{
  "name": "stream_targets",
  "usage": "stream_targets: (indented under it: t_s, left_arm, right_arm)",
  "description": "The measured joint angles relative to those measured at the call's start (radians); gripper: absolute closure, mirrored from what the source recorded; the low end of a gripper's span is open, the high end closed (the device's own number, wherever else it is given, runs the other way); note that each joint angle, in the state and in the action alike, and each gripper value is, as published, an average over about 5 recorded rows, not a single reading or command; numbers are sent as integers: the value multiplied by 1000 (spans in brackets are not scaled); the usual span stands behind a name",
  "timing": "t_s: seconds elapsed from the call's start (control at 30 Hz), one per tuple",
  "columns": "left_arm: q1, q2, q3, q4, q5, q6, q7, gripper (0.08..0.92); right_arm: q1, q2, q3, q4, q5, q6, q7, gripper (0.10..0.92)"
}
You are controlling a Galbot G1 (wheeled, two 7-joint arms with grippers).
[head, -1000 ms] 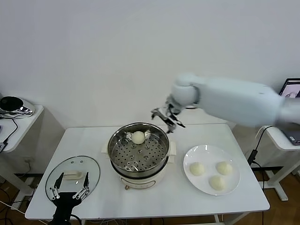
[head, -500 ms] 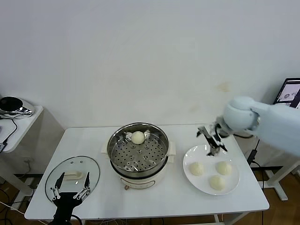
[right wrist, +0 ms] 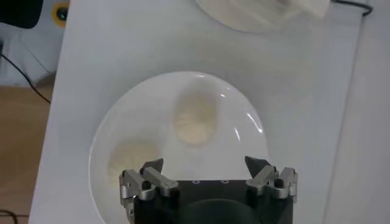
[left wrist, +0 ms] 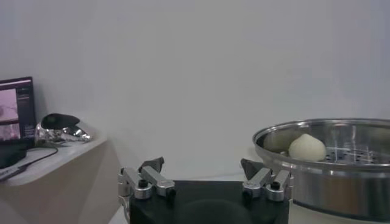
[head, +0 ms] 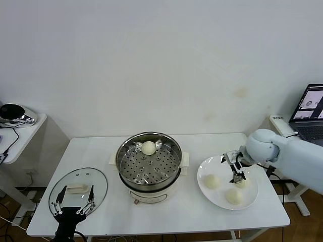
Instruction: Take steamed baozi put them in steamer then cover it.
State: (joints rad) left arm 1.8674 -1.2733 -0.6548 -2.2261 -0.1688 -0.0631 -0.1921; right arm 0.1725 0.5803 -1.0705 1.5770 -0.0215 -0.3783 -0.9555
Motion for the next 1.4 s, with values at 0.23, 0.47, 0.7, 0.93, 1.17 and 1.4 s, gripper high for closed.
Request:
stream_targets:
  t_s: [0.23,0.47,0.7,0.93,1.17,1.4]
  left_arm:
    - [-5,0,-5,5,-1,0,0,177]
    - [-7,1,-4,12,-2,0,0,177]
    - [-6,1,-7,13,-2,-1,-1,177]
    - [-4,1,-7,9,-5,-1,-1,177]
    - [-4,-1,-7,8,-4,-1,-2,177]
    - [-2,-4,-5,0,-3,-1,-3,177]
  right_arm:
    - [-73,61,41,-73,-17,4,2,203]
    - [-127,115,77,-130,-31,11,11,204]
    - [-169,156,107,-174,-50,15,17,247]
    - [-185,163,122,-189,-70,7,7,324]
    - [-190,162,137,-193,-76,11,-5,418]
    - [-189,150,151,-184,-75,15,-17,487]
